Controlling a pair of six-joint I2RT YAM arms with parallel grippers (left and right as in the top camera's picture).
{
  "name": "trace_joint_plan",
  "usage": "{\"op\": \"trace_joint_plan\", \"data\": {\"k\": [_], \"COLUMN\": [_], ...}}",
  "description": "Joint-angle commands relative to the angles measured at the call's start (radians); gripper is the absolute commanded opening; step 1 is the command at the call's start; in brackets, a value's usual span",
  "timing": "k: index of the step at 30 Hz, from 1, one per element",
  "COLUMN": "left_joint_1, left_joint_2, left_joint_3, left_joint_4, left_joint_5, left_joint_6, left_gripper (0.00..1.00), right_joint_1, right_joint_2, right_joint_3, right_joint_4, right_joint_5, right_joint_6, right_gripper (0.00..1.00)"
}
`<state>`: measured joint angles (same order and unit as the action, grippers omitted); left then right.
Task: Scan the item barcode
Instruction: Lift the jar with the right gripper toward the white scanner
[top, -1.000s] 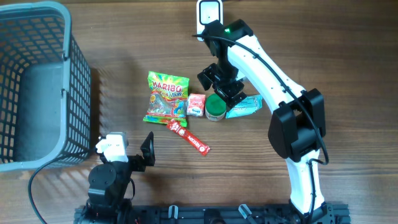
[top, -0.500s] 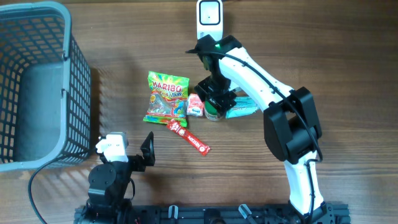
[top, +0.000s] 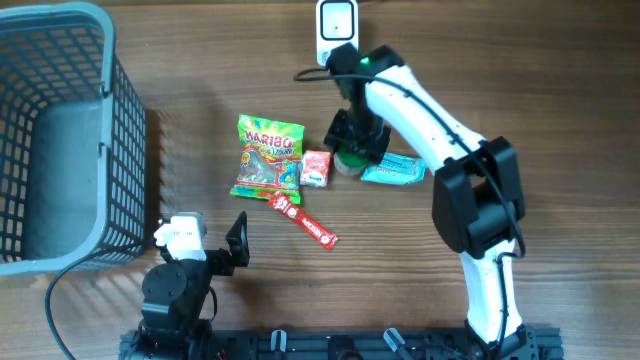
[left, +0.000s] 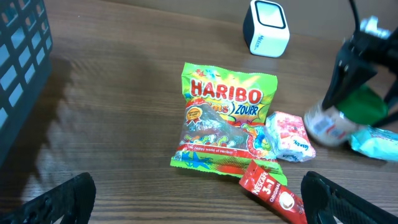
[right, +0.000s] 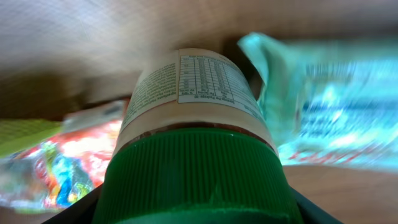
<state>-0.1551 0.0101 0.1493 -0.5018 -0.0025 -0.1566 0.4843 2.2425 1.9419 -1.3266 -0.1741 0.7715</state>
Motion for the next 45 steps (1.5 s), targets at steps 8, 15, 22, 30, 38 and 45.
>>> {"op": "trace_joint_plan", "data": {"k": [8, 15, 22, 30, 38, 45], "left_joint_1": [0.002, 0.002, 0.002, 0.002, 0.002, 0.002], "left_joint_2": [0.0, 0.0, 0.0, 0.0, 0.0, 0.0], "left_joint_3": [-0.009, -0.009, -0.009, -0.009, -0.009, -0.009], "left_joint_4": [0.003, 0.003, 0.003, 0.003, 0.003, 0.003], "left_joint_5": [-0.014, -0.014, -0.014, -0.014, -0.014, -0.014], "left_joint_6": [-0.009, -0.009, -0.009, -0.009, -0.009, -0.009], "left_gripper": [1.0, 1.0, 1.0, 1.0, 1.0, 1.0], "right_joint_1": [-0.019, -0.019, -0.018, -0.018, -0.014, -0.01], "right_joint_2": [0.009, 0.009, 0.005, 0.017, 0.14, 0.236], "right_joint_3": [0.093, 0.1, 0.227, 0.2, 0.196, 0.192], "right_joint_4": [0.013, 0.013, -0.076, 0.013, -0.002, -0.001], "right_joint_5": [0.09, 0.099, 0.077, 0.098, 0.084, 0.068], "right_joint_6": [-0.53, -0.536, -0.43, -0.324, -0.324, -0.327], "right_gripper": [0.8, 1.0, 1.0, 1.0, 1.0, 0.99]}}
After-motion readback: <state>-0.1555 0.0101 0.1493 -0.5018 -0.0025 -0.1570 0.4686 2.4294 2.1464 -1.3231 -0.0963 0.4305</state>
